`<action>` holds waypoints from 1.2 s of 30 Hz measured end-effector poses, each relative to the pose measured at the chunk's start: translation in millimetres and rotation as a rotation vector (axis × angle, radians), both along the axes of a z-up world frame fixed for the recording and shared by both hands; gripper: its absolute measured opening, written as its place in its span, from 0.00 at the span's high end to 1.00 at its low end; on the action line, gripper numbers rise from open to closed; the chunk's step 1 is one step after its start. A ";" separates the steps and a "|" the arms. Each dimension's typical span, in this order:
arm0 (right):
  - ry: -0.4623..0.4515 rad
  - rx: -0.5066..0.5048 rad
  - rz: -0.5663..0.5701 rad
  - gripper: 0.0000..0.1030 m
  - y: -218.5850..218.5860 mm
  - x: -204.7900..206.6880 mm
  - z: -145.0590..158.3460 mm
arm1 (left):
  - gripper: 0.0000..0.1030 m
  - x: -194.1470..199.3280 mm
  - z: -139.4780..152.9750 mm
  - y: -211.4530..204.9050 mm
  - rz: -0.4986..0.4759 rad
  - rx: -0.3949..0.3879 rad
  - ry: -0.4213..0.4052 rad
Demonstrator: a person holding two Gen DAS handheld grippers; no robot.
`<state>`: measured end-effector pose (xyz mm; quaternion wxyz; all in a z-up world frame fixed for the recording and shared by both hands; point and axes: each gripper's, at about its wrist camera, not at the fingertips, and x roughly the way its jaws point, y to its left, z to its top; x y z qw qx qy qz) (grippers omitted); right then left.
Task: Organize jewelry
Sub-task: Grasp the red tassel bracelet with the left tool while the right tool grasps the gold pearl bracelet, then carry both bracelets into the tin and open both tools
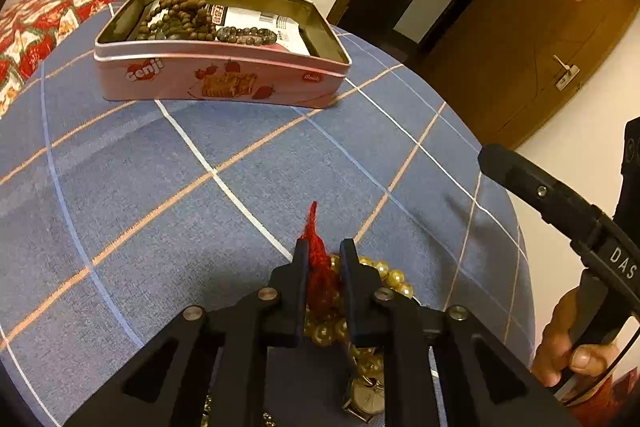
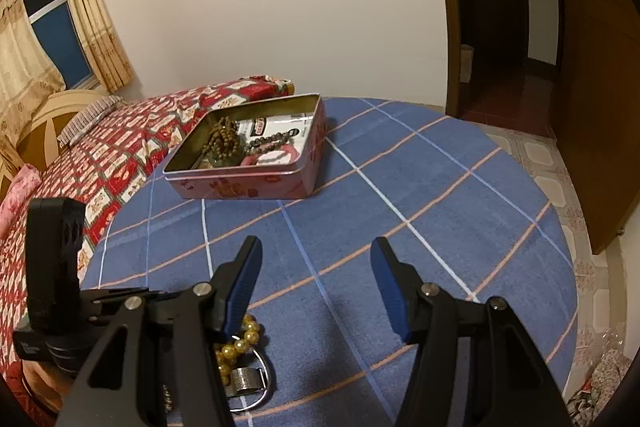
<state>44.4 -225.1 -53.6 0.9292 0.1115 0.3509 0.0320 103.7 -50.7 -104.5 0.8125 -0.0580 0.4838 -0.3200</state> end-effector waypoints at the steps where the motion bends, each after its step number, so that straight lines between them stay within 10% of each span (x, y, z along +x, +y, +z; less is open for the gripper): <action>1: -0.001 0.002 0.000 0.42 -0.4 -0.5 0.3 | 0.92 -0.7 1.3 -0.1 -0.002 -0.001 -0.009; 18: 0.030 0.016 0.076 0.45 16.8 -10.0 -6.8 | 0.95 -23.5 82.4 42.8 0.066 -0.099 -0.256; 29: 0.103 -0.021 0.265 0.47 76.0 -15.8 -24.4 | 0.95 -24.9 73.9 66.5 0.134 -0.063 -0.259; 36: 0.161 -0.109 0.300 0.71 92.4 -5.6 -41.5 | 0.95 -21.3 67.1 76.5 0.186 -0.012 -0.262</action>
